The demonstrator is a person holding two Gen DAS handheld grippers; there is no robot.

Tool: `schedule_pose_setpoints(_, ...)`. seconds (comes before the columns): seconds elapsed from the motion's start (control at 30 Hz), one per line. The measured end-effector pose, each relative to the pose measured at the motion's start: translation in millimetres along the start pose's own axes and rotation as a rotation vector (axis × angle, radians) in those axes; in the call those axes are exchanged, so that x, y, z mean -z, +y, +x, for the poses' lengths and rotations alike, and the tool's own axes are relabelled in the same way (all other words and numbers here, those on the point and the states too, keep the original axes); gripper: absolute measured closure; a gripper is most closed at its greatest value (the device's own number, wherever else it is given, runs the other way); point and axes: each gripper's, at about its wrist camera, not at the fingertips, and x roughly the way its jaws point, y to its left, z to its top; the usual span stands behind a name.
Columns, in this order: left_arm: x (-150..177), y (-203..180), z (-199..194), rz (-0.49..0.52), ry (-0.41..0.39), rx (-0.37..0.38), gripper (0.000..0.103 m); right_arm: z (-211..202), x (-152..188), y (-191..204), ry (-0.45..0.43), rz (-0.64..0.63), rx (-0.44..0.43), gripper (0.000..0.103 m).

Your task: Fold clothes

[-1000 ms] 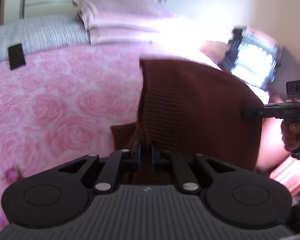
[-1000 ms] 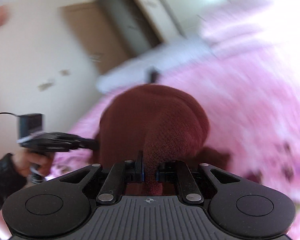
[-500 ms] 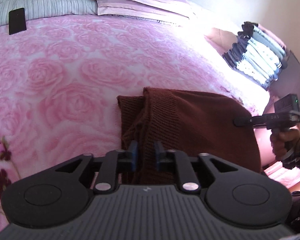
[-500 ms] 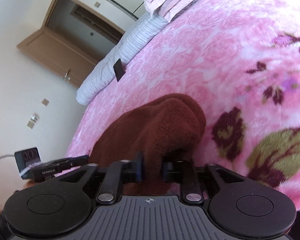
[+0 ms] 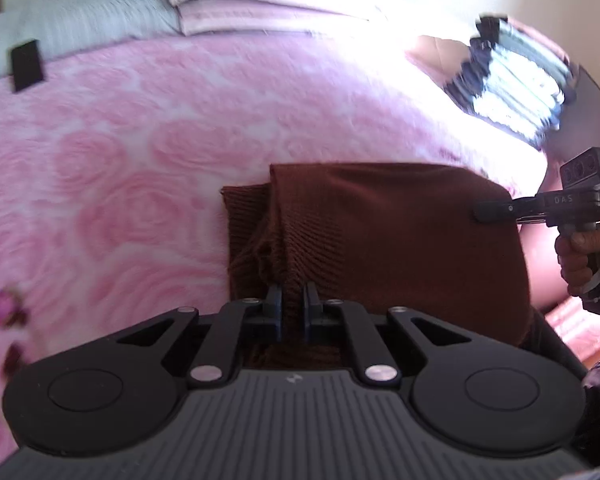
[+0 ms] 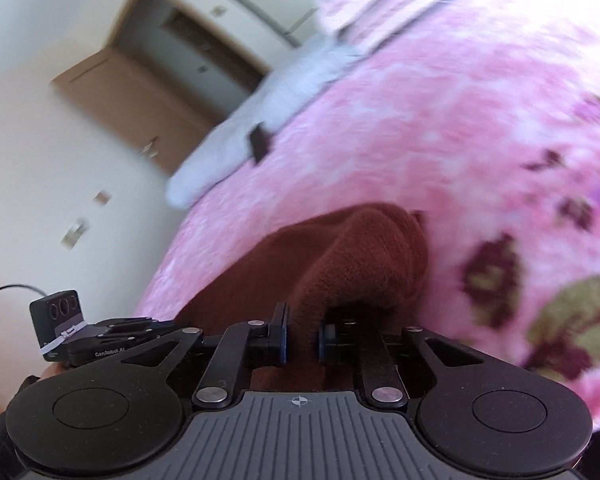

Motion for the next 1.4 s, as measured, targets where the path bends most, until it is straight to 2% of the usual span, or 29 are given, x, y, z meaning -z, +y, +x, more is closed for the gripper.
schedule_pose_setpoints(0.13, 25, 9, -10, -0.079, 0.002, -0.029, 0.096, 20, 5, 2, 0.069, -0.037, -0.002, 0.09)
schedule_pose_setpoints(0.2, 29, 17, -5, -0.126, -0.002, -0.022, 0.096, 29, 6, -9, 0.081, -0.001, 0.016, 0.089)
schedule_pose_setpoints(0.3, 24, 15, -1, -0.117, -0.011, -0.026, 0.096, 28, 1, -17, 0.058, 0.049, 0.011, 0.089)
schedule_pose_setpoints(0.47, 22, 6, -2, -0.084, -0.019, -0.052, 0.096, 12, -12, -15, -0.034, 0.018, 0.037, 0.09)
schedule_pose_setpoints(0.6, 21, 1, -1, -0.067, -0.023, -0.071, 0.097, 17, -15, -20, -0.037, -0.012, 0.088, 0.09)
schedule_pose_setpoints(0.67, 22, 2, 4, -0.082, -0.022, -0.078, 0.097, 25, -15, -34, -0.006, 0.018, 0.104, 0.09)
schedule_pose_setpoints(0.7, 21, 1, 5, -0.081, -0.023, -0.084, 0.097, 21, -18, -33, -0.023, 0.011, 0.105, 0.09)
schedule_pose_setpoints(0.73, 19, -1, 4, -0.066, -0.025, -0.092, 0.097, 17, -21, -30, -0.043, 0.001, 0.106, 0.09)
schedule_pose_setpoints(0.8, 17, -6, 4, -0.034, -0.016, -0.102, 0.097, 5, -25, -6, -0.107, -0.169, 0.094, 0.09)
schedule_pose_setpoints(0.87, 16, -5, 8, -0.021, 0.0, -0.107, 0.096, 7, -23, -1, -0.1, -0.228, 0.139, 0.089)
schedule_pose_setpoints(0.93, 16, -3, 10, -0.028, 0.005, -0.102, 0.095, 20, -20, -23, -0.018, -0.144, 0.198, 0.089)
schedule_pose_setpoints(1.0, 15, -4, 8, -0.031, 0.007, -0.109, 0.094, 19, -16, -42, -0.026, -0.025, 0.175, 0.088)
schedule_pose_setpoints(1.03, 16, -6, 6, -0.026, 0.007, -0.117, 0.093, 15, -14, -40, -0.04, -0.022, 0.183, 0.087)
schedule_pose_setpoints(1.1, 17, -9, 0, -0.016, 0.004, -0.136, 0.093, 5, -12, -30, -0.081, -0.063, 0.222, 0.075)
schedule_pose_setpoints(1.13, 18, -10, -3, -0.015, 0.001, -0.144, 0.093, -1, -11, -27, -0.104, -0.063, 0.247, 0.054)
schedule_pose_setpoints(1.17, 19, -12, -8, -0.012, -0.005, -0.156, 0.093, -8, -10, -25, -0.127, -0.06, 0.273, 0.042)
schedule_pose_setpoints(1.23, 21, -19, -18, 0.007, -0.019, -0.188, 0.092, -24, -6, -26, -0.162, -0.045, 0.301, 0.042)
schedule_pose_setpoints(1.33, 27, -40, -36, 0.112, -0.041, -0.243, 0.09, -43, 4, -26, -0.167, -0.027, 0.253, 0.041)
schedule_pose_setpoints(1.37, 29, -50, -41, 0.166, -0.047, -0.258, 0.087, -45, 8, -22, -0.155, -0.032, 0.224, 0.041)
schedule_pose_setpoints(1.4, 33, -63, -44, 0.242, -0.052, -0.277, 0.077, -46, 15, -19, -0.138, -0.037, 0.203, 0.041)
